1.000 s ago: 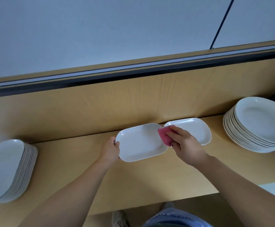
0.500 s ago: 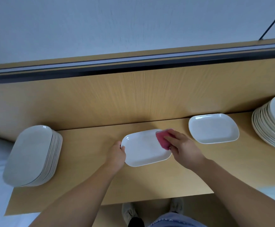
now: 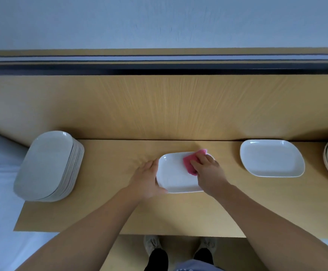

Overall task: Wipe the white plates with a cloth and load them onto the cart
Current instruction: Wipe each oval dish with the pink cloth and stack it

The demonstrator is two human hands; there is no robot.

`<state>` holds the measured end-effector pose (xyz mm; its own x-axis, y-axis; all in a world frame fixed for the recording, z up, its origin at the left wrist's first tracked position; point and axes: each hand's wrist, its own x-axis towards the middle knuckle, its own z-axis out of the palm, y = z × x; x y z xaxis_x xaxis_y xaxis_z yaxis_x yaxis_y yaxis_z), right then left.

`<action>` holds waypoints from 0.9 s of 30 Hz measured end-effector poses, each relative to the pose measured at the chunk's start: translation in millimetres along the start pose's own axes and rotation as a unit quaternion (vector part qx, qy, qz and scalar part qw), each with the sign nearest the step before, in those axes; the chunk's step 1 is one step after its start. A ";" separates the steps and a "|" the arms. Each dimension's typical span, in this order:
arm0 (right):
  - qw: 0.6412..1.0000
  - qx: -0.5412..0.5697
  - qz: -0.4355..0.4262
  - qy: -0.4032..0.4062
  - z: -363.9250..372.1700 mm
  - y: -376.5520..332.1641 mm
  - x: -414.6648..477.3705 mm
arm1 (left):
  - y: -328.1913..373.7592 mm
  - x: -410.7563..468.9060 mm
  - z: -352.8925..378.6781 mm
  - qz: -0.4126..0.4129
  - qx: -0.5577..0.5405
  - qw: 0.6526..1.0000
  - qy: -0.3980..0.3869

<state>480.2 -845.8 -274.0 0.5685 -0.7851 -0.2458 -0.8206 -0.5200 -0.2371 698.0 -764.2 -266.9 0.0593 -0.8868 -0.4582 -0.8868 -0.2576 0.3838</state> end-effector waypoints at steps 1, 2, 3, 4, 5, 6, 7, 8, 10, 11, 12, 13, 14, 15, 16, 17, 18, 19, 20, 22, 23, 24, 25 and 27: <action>1.000 -0.013 0.008 -0.024 4.4 -6.0 0.8 | 0.0 0.3 0.3 0.004 0.007 1.000 -0.003; 0.998 -0.035 0.018 -0.050 8.4 -11.8 -0.2 | 0.3 0.9 0.2 0.007 0.012 1.000 -0.006; 0.995 -0.044 0.037 -0.078 12.3 -15.9 -1.4 | 0.3 1.7 0.5 0.006 0.014 1.000 -0.012; 0.992 -0.052 0.054 -0.097 14.2 -19.8 -1.3 | 0.5 2.4 0.2 0.004 0.012 1.000 -0.015; 0.991 -0.060 0.062 -0.106 14.3 -23.7 -0.5 | 0.1 3.2 0.3 0.003 0.008 1.000 -0.014; 0.990 -0.061 0.065 -0.108 13.3 -28.0 0.9 | -0.5 3.7 0.6 0.003 0.002 1.000 -0.011; 0.990 -0.057 0.066 -0.112 12.4 -32.4 2.2 | -1.5 4.0 1.3 0.004 -0.003 1.000 -0.006; 0.990 -0.054 0.064 -0.117 10.7 -36.9 4.5 | -2.3 3.5 1.8 0.007 -0.008 1.000 -0.002; 0.989 -0.055 0.049 -0.127 8.5 -46.1 8.3 | -3.0 1.8 1.7 0.013 -0.016 1.000 0.008; 0.989 -0.058 0.036 -0.130 8.5 -50.6 9.8 | -3.7 1.8 2.0 0.016 -0.020 1.000 0.012; 0.989 -0.059 0.023 -0.131 8.8 -54.5 10.9 | -4.2 1.7 2.1 0.018 -0.023 0.999 0.017; 0.990 -0.057 0.012 -0.132 9.2 -57.5 11.7 | -4.4 1.3 1.9 0.021 -0.026 0.999 0.019; 0.990 -0.055 0.003 -0.133 9.8 -59.1 12.7 | -4.3 0.8 1.3 0.023 -0.026 0.999 0.023; 0.989 -0.058 -0.005 -0.136 10.3 -59.8 13.3 | -5.0 1.0 1.5 0.023 -0.027 0.999 0.024; 0.988 -0.065 -0.013 -0.138 10.6 -60.1 13.9 | -5.6 1.2 1.4 0.024 -0.028 0.999 0.026; 0.987 -0.074 -0.022 -0.140 10.6 -60.5 14.5 | -5.8 1.5 1.3 0.024 -0.031 0.999 0.026; 0.986 -0.080 -0.032 -0.141 10.9 -61.1 15.5 | -5.8 1.6 1.2 0.024 -0.033 0.999 0.026; 0.986 -0.081 -0.040 -0.143 11.6 -61.9 16.7 | -6.1 1.8 1.4 0.023 -0.035 0.999 0.027; 0.985 -0.079 -0.048 -0.146 12.3 -63.3 18.3 | -6.3 2.3 1.6 0.024 -0.037 0.999 0.030; 0.984 -0.071 -0.065 -0.149 14.2 -67.1 21.1 | -6.7 3.2 1.8 0.026 -0.038 0.998 0.039; 0.984 -0.068 -0.073 -0.150 14.4 -68.4 21.7 | -6.1 3.5 1.5 0.028 -0.039 0.998 0.043; 0.983 -0.065 -0.079 -0.151 14.4 -68.9 22.2 | -5.5 3.5 1.2 0.028 -0.040 0.998 0.043; 0.982 -0.066 -0.087 -0.151 13.5 -68.4 21.9 | -5.1 3.8 1.0 0.029 -0.038 0.998 0.045; 0.979 -0.076 -0.113 -0.154 10.7 -65.3 21.6 | -5.0 4.3 0.9 0.030 -0.031 0.998 0.044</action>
<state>546.7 -825.1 -273.9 0.7082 -0.5169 -0.4809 -0.6572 -0.7315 -0.1815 702.3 -766.3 -271.4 0.0491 -0.9310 -0.3616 -0.8597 -0.2236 0.4592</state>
